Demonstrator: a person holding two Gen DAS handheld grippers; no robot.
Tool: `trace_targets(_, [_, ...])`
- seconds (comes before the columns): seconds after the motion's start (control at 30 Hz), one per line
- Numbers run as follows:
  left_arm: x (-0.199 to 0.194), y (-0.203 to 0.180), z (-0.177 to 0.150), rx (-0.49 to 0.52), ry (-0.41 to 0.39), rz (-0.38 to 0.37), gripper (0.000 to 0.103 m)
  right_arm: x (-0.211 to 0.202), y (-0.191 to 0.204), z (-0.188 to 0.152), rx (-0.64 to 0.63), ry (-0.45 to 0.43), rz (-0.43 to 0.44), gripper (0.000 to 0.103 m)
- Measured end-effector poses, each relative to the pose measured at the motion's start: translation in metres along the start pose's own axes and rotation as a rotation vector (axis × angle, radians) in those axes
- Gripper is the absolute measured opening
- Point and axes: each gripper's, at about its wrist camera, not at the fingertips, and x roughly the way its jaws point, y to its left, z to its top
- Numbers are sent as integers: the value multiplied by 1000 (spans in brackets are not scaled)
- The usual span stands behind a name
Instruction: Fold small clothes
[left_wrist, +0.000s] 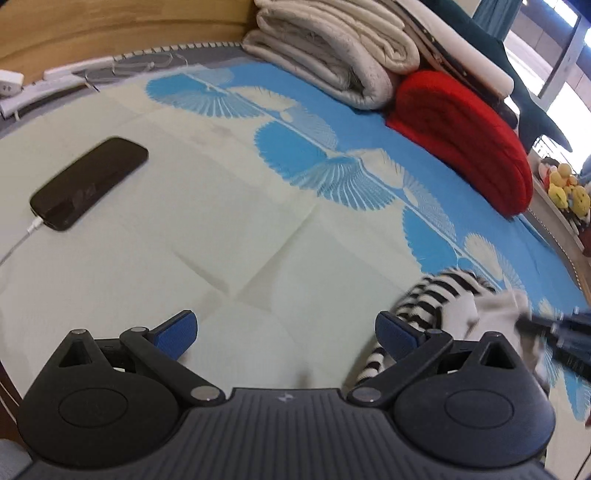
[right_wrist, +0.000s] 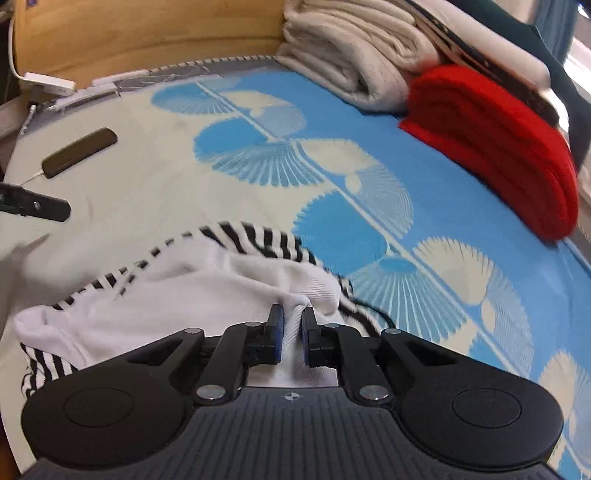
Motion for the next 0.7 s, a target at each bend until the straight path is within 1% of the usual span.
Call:
trace_targets(0.07, [3, -4, -1, 17, 19, -8, 103, -3, -5, 7, 36, -59, -19, 6])
trace_targets(0.13, [8, -8, 0, 34, 28, -14, 103, 7, -14, 13, 120, -72, -78, 4])
trace_targets(0.2, [7, -9, -4, 41, 29, -19, 103, 27, -19, 11, 171, -51, -122, 3])
trace_targets(0.27, [9, -11, -8, 46, 36, -26, 103, 47, -20, 4, 197, -4, -176, 2])
trace_targets(0.3, [10, -12, -9, 50, 42, -27, 103, 55, -20, 0, 215, 22, -176, 3])
trace_targets(0.33, [12, -13, -10, 54, 52, -30, 103, 57, -20, -3, 225, 33, -159, 3])
trace_targets(0.37, [14, -13, -11, 57, 67, -39, 103, 53, -21, -3, 235, 18, -140, 4])
trace_targets(0.43, [15, -14, -13, 61, 82, -58, 103, 29, -32, -3, 318, -39, -92, 15])
trace_targets(0.47, [15, -16, -14, 71, 84, -61, 103, 13, -39, -6, 381, -69, -74, 33])
trace_targets(0.5, [16, -18, -15, 80, 82, -61, 103, -5, -46, -10, 448, -101, -63, 45])
trace_targets(0.53, [15, -20, -16, 87, 82, -65, 103, -25, -51, -17, 505, -128, -63, 45])
trace_targets(0.6, [14, -26, -20, 102, 88, -104, 103, -63, -48, -37, 556, -171, -58, 45])
trace_targets(0.67, [11, -36, -26, 151, 109, -177, 103, -93, -30, -61, 541, -170, -49, 45])
trace_targets(0.7, [9, -43, -31, 193, 114, -207, 103, -105, -15, -76, 524, -158, -53, 45])
